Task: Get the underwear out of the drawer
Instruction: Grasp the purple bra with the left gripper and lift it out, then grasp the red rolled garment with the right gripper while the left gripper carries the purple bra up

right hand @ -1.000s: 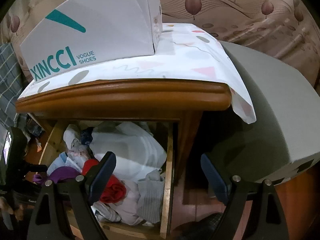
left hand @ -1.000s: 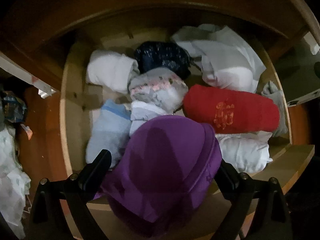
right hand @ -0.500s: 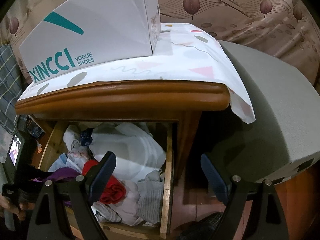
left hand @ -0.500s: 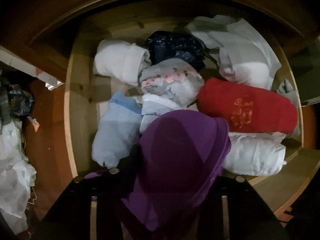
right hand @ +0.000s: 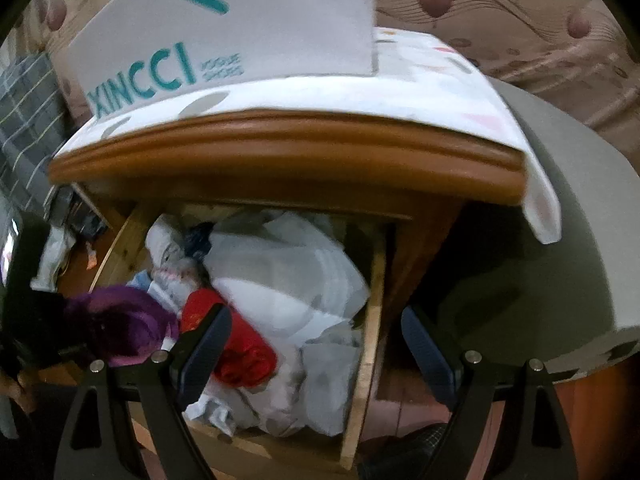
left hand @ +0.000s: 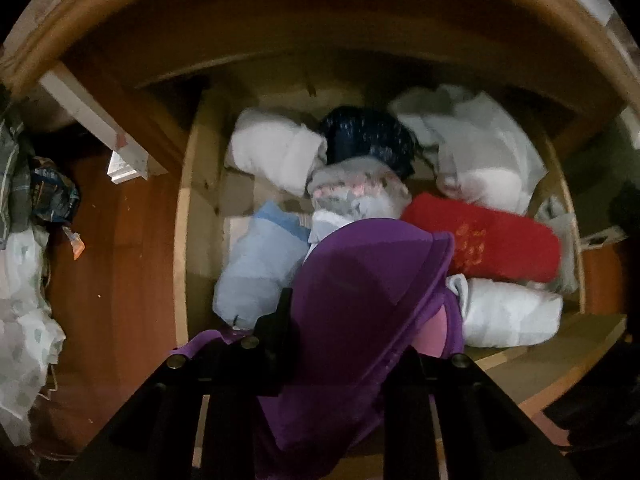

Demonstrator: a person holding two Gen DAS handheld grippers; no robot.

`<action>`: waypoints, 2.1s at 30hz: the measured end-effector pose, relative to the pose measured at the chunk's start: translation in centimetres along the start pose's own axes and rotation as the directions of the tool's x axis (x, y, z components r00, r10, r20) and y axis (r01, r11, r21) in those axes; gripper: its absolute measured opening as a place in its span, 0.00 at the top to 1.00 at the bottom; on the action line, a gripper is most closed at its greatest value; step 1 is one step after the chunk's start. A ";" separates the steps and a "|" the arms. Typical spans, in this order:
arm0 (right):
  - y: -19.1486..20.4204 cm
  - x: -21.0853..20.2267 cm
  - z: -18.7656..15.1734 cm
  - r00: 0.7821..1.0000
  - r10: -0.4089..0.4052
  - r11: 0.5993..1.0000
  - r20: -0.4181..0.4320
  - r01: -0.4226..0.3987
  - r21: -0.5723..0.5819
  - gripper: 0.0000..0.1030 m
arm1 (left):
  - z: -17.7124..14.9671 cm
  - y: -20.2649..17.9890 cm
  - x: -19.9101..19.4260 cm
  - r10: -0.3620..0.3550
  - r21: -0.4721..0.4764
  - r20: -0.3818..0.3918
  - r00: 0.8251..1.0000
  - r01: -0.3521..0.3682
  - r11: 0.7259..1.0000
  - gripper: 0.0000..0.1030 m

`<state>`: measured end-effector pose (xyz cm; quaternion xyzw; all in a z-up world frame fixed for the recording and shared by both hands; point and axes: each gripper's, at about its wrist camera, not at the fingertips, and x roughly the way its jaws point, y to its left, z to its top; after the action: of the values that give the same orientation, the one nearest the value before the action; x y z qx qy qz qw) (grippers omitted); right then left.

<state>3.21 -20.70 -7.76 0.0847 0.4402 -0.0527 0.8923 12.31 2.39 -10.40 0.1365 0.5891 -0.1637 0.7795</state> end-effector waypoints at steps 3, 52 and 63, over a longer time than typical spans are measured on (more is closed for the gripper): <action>0.4 0.4 -0.2 1.000 0.012 1.000 -0.023 -0.012 -0.016 0.14 | 0.0 0.4 -1.2 -0.019 -0.021 0.045 0.999 0.020 1.000 0.82; 9.9 12.4 -1.0 0.862 -0.058 0.966 -0.504 -0.079 -0.245 0.62 | -0.9 5.5 -4.3 -0.018 -0.282 0.227 0.974 0.083 0.956 0.82; 7.7 6.2 -0.6 0.939 0.001 0.987 -0.344 -0.057 -0.153 0.66 | -1.0 5.9 -4.3 -0.015 -0.293 0.233 0.972 0.085 0.952 0.82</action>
<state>7.80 -13.11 -12.24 0.0271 0.5904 0.0114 0.8066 12.84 8.52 -6.39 -0.0183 0.5172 -0.1066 0.8490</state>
